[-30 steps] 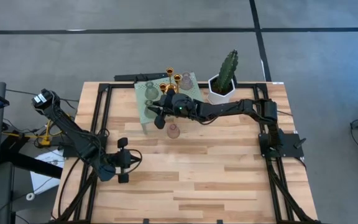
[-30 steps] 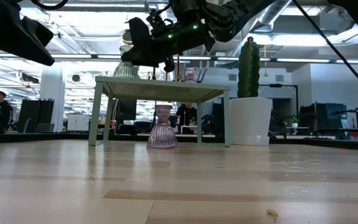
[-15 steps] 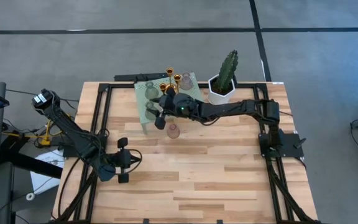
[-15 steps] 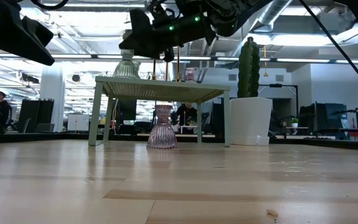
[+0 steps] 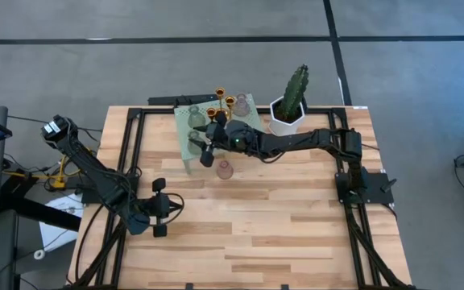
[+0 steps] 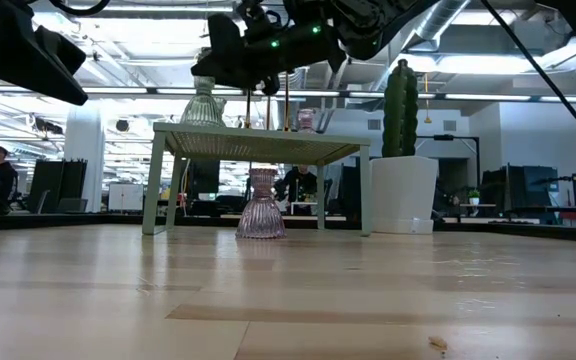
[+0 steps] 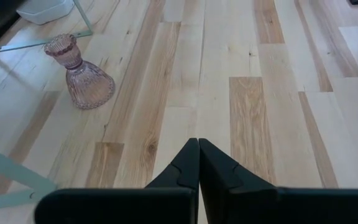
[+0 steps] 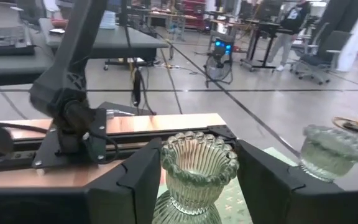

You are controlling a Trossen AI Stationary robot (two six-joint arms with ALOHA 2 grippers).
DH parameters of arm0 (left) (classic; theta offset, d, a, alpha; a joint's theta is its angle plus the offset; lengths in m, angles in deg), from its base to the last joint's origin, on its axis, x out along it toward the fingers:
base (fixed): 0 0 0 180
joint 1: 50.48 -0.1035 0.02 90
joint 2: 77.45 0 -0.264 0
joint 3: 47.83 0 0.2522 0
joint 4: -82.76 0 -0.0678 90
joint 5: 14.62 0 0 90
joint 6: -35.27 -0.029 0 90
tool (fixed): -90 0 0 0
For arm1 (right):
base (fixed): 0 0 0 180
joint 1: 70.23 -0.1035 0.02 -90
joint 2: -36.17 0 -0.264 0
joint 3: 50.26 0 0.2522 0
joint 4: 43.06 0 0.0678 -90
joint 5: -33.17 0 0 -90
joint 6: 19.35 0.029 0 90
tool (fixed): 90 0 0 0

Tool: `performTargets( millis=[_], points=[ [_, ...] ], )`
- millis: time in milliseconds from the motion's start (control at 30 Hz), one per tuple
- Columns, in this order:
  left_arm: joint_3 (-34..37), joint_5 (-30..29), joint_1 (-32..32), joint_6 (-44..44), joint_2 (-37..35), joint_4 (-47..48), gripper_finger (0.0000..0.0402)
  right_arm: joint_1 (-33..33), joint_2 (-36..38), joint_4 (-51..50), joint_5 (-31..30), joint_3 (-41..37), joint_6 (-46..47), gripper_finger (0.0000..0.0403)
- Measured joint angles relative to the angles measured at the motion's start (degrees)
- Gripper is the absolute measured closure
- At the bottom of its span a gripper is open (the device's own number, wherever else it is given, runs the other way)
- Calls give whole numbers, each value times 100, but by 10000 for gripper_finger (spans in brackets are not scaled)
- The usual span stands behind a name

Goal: Pick & Place candle stick holders
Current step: Put the green glass candle holder on the shelf, then put the pink glass candle holder on the shelf

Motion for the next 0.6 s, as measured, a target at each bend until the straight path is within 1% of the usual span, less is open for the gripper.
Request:
performTargets(
  millis=[100,233,333,600],
  points=[
    [0,2,0,2,0,0,400,7,0,-114,-138,125,0,205],
    [0,4,0,0,0,0,400,18,0,-241,-154,281,0,172],
    [0,6,-1,-1,0,1,400,22,0,-345,-152,338,0,155],
    [0,10,0,-1,0,2,400,-37,0,-376,-135,349,0,148]
  ],
)
